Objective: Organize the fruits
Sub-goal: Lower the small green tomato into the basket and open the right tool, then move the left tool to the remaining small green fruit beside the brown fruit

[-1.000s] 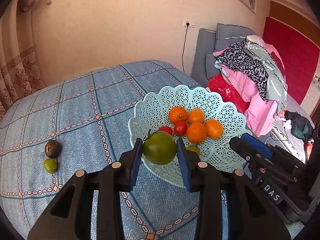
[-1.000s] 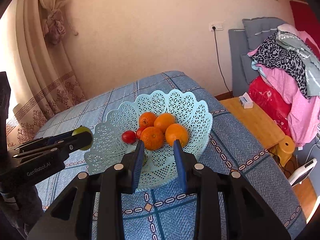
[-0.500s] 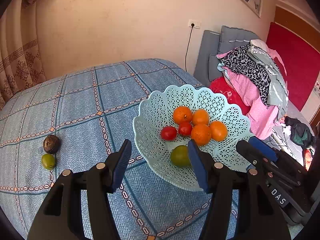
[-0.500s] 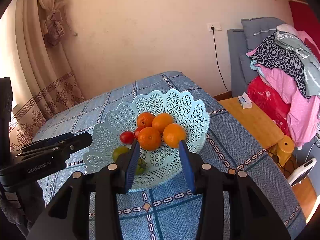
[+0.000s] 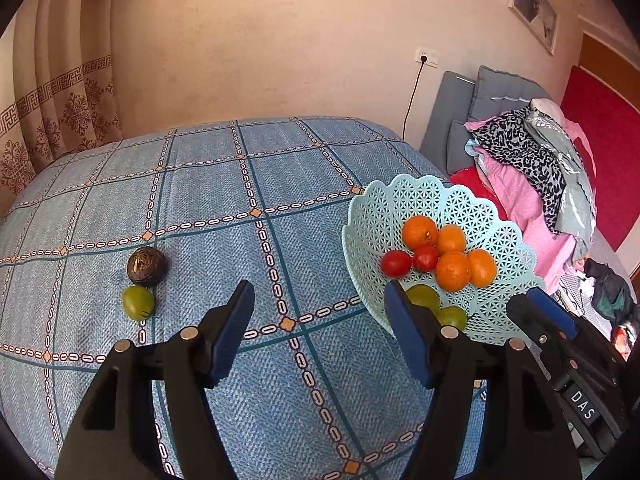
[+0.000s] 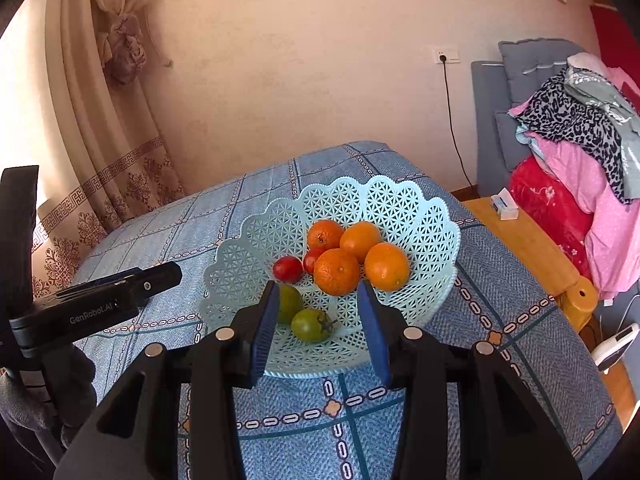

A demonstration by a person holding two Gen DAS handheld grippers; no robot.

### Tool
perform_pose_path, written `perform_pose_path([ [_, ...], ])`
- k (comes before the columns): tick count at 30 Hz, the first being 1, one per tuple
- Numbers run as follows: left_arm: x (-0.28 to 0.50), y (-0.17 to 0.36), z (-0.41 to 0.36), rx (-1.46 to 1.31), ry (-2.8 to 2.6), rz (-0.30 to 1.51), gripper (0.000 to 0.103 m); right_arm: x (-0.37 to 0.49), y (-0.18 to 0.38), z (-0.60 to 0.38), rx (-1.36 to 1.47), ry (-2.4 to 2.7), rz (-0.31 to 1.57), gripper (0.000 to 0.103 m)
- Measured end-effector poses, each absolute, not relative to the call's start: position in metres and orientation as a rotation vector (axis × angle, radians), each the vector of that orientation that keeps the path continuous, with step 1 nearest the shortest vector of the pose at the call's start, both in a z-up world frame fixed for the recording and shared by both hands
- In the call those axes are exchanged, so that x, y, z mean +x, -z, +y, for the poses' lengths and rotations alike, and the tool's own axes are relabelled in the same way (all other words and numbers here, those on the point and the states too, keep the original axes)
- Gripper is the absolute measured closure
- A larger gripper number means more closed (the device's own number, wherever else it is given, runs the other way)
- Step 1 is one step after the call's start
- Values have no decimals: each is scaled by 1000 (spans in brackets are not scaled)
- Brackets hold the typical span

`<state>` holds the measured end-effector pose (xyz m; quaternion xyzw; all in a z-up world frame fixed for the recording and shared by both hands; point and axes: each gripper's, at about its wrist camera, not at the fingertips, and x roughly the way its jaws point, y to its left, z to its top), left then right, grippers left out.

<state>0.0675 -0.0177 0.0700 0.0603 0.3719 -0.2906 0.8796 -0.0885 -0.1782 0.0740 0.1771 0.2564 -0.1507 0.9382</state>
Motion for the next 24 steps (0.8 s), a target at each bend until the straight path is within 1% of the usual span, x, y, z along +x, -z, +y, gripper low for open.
perform_pose_path([
  [24, 113, -58, 58, 51, 398, 795, 34, -67, -82, -110, 296, 132, 548, 61],
])
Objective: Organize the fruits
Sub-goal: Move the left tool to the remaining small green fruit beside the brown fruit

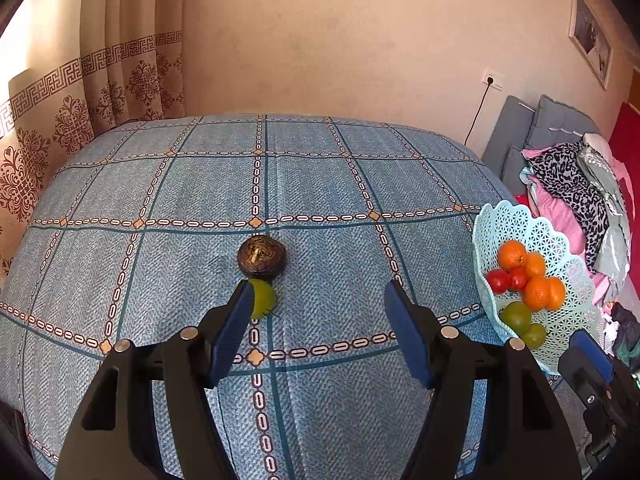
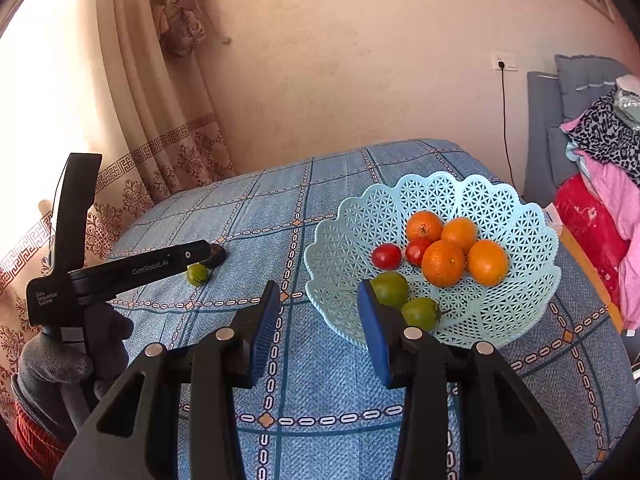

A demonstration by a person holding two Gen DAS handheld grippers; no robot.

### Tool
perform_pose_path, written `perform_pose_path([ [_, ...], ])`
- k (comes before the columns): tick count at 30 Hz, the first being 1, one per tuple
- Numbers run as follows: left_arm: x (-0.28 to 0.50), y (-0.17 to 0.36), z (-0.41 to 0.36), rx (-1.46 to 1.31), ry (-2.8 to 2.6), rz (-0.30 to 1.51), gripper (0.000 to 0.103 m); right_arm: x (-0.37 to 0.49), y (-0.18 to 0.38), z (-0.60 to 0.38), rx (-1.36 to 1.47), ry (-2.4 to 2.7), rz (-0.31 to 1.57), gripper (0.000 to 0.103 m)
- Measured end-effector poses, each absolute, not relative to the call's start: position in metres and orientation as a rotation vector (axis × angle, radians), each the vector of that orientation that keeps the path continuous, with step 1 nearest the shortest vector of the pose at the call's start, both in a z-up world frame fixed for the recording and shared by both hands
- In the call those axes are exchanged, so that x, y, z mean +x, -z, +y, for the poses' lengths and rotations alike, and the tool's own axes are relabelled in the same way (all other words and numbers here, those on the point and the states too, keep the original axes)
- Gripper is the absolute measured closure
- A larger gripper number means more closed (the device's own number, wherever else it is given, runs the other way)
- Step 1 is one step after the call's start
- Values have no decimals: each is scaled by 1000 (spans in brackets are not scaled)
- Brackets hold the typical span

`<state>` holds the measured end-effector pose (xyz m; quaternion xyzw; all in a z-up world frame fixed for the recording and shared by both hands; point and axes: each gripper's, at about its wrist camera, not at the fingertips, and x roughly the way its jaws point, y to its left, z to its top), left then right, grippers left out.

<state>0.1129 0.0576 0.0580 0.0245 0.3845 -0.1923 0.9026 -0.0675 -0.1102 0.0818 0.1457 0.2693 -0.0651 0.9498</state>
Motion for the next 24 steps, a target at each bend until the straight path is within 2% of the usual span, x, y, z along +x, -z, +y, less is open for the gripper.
perform_pose_path([
  [9, 135, -44, 71, 47, 337, 832, 34, -60, -83, -86, 244, 81, 558, 61],
  [14, 147, -32, 73, 58, 314, 853, 37, -55, -82, -80, 238, 61, 574, 61],
  [15, 149, -30, 73, 58, 311, 858, 41, -55, -81, -79, 235, 57, 578, 61],
  [21, 157, -15, 73, 63, 314, 892, 50, -48, -76, -74, 230, 46, 601, 61],
  [24, 162, -9, 74, 61, 319, 910, 67, -45, -74, -71, 226, 40, 612, 61],
])
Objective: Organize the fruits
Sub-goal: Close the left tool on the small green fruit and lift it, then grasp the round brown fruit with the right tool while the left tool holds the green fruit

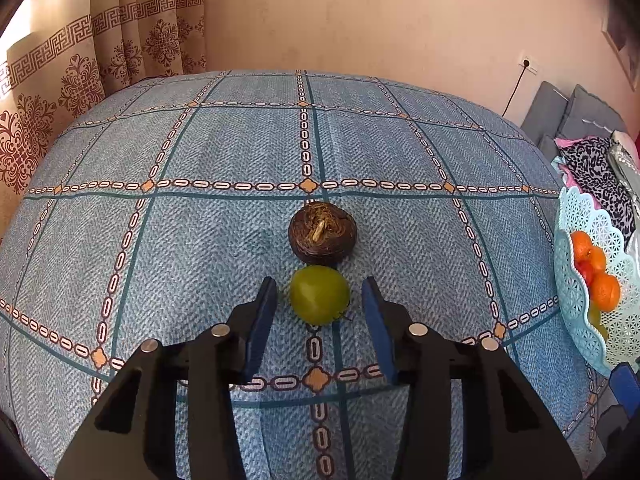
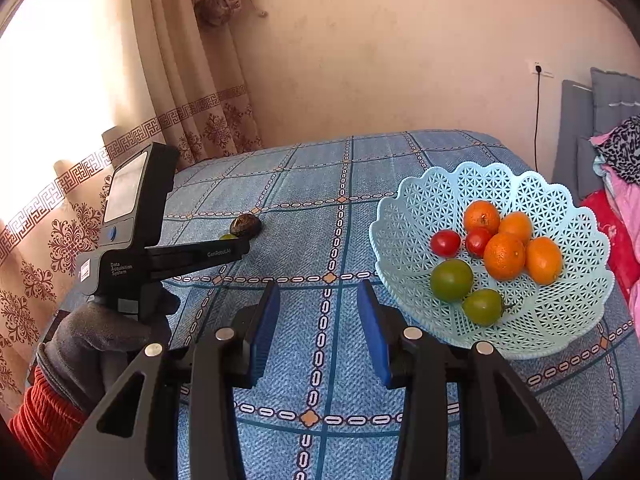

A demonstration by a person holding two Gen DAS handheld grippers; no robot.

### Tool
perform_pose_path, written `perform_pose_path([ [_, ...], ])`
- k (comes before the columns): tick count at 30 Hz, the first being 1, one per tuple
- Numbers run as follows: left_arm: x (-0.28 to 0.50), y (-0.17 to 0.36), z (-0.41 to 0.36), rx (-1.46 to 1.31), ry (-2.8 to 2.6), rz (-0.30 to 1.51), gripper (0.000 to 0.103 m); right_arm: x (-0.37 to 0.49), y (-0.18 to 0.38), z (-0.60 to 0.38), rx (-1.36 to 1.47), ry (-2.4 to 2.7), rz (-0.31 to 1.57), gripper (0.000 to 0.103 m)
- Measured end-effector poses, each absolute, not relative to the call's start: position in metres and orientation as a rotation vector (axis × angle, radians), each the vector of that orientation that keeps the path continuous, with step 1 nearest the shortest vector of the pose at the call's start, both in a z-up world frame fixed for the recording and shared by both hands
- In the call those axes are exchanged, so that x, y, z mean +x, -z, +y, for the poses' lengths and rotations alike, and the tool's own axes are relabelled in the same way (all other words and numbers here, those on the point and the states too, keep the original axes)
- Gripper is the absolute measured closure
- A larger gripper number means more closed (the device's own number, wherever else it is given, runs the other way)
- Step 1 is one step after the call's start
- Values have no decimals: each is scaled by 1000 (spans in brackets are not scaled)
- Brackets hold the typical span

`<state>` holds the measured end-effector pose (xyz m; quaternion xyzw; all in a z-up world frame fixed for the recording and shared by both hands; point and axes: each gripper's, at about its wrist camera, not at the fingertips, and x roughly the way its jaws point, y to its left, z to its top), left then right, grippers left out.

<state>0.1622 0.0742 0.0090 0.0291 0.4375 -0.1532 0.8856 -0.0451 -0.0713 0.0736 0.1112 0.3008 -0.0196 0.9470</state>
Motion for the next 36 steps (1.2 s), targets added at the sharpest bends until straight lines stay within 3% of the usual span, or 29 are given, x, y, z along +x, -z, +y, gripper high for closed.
perform_pose_path([
  [3, 164, -8, 76, 58, 321, 908, 73, -42, -71, -67, 215, 35, 625, 61],
  [18, 145, -39, 106, 48, 234, 801, 73, -2, -64, -48, 154, -40, 703, 61],
  [36, 150, -52, 143, -11, 137, 771, 73, 108, -36, -5, 135, -134, 850, 62],
])
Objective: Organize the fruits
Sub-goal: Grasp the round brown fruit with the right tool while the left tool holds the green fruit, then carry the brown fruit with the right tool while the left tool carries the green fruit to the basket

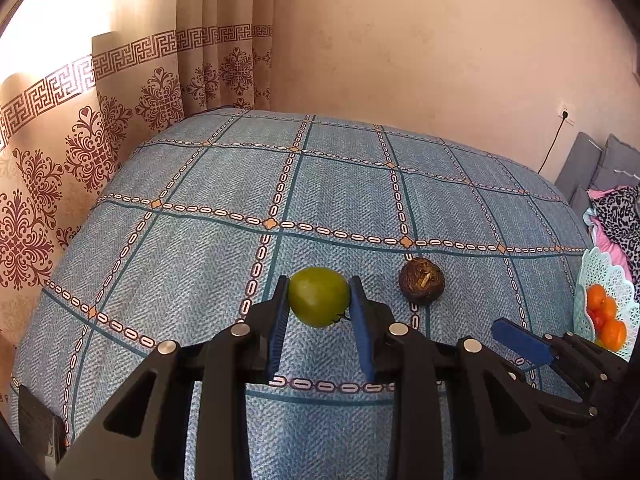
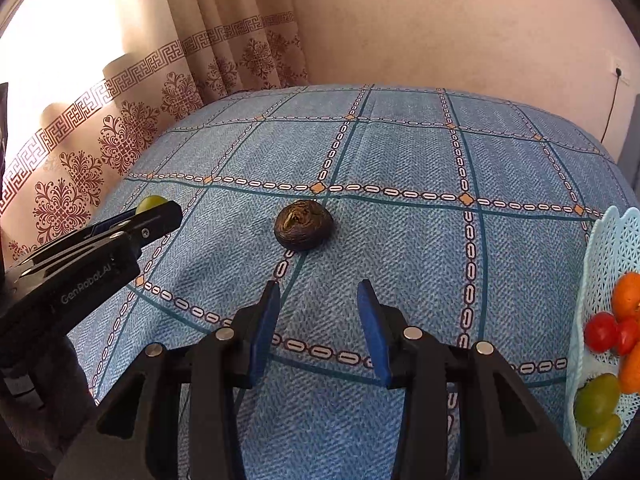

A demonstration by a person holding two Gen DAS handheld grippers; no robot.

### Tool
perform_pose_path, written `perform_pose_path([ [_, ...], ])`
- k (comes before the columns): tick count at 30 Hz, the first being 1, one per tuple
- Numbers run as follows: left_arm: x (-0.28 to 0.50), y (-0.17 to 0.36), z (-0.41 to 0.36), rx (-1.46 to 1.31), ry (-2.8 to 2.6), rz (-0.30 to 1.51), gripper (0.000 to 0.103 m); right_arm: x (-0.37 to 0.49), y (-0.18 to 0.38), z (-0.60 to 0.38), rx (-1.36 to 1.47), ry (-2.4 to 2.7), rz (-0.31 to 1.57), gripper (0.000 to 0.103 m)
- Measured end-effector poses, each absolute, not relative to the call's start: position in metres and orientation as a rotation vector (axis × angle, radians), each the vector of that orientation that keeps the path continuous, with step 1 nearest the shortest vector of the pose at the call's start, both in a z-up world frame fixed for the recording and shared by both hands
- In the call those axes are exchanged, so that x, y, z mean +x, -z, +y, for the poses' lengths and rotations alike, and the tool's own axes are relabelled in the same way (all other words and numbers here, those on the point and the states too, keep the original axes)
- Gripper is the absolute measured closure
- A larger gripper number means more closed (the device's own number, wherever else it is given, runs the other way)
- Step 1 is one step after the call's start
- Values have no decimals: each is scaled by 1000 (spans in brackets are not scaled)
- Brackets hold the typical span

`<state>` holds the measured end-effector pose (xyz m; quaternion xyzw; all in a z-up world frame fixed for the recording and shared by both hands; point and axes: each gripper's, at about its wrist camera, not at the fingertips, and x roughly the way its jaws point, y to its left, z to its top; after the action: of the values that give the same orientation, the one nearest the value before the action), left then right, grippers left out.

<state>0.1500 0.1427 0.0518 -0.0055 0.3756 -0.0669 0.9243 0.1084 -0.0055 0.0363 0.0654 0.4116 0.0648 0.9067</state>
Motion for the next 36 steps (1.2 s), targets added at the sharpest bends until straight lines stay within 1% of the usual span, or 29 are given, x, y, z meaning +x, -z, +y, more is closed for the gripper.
perform_pose_path([
  [13, 153, -52, 155, -59, 132, 779, 73, 164, -31, 11, 139, -126, 878, 61],
  [14, 153, -52, 155, -62, 131, 781, 73, 166, -30, 11, 141, -124, 878, 59],
  [15, 154, -52, 156, -65, 132, 782, 73, 169, -30, 12, 139, -120, 876, 52],
  [16, 154, -52, 156, -67, 132, 782, 73, 172, -30, 13, 134, -115, 872, 49],
  [18, 153, -52, 156, -70, 134, 782, 73, 178, -28, 14, 129, -106, 876, 49],
  [25, 156, -50, 157, -75, 133, 791, 73, 188, -20, 23, 63, -69, 870, 49],
  [26, 156, -50, 158, -75, 132, 792, 73, 189, -19, 24, 50, -64, 869, 49],
  [27, 156, -50, 158, -75, 132, 792, 73, 188, -19, 25, 39, -56, 866, 52],
  [28, 157, -49, 159, -77, 132, 793, 73, 188, -18, 26, 26, -48, 864, 57],
  [30, 157, -49, 159, -77, 131, 794, 73, 187, -19, 26, 23, -58, 863, 61],
  [36, 157, -47, 157, -71, 135, 796, 73, 172, -20, 22, 30, -62, 862, 61],
])
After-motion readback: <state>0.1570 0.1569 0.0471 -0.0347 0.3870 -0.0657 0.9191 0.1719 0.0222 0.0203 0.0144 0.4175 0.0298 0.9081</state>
